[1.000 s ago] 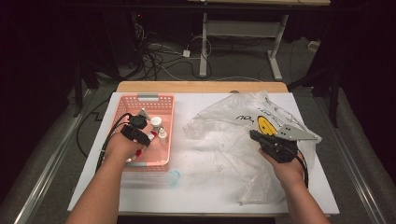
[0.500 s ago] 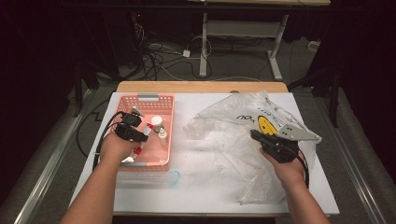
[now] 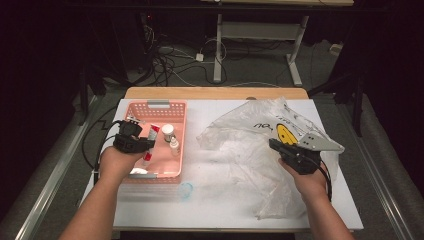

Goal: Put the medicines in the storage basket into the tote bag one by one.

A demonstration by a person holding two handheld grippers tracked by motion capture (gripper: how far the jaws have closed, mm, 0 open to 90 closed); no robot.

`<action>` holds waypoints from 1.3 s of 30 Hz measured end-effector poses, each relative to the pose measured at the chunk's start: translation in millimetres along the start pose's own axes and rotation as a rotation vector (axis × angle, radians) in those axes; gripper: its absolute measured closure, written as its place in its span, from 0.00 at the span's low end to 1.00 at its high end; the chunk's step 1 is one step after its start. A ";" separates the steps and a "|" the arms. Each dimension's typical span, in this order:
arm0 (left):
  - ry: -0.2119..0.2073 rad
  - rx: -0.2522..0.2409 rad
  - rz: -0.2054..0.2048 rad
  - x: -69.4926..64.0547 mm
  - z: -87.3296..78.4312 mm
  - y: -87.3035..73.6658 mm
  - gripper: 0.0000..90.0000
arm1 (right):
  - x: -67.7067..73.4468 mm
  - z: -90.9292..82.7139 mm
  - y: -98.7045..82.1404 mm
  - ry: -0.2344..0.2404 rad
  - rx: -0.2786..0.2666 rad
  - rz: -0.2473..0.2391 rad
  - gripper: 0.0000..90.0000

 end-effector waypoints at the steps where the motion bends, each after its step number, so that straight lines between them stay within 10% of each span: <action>1: -0.004 -0.018 -0.003 0.6 -2.2 -1.7 0.76 | 0.2 0.3 -0.2 0.000 0.001 0.001 1.00; 13: -0.043 -0.243 0.029 -10.2 -24.9 -19.6 0.76 | 2.4 1.9 -1.3 -0.004 0.009 -0.007 1.00; 39: -0.107 -0.398 0.054 -30.7 -27.6 -55.2 0.75 | 5.8 1.5 -5.0 -0.009 0.024 -0.023 1.00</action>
Point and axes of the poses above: each handheld gripper's, and its own axes: z roughly forward along the jaws, y roughly out of its top, x roughly to its left, the point moved 1 cm from there along z, roughly forward along the jaws, and after that the axes turned 4 degrees about x, right-handed, at the moved point
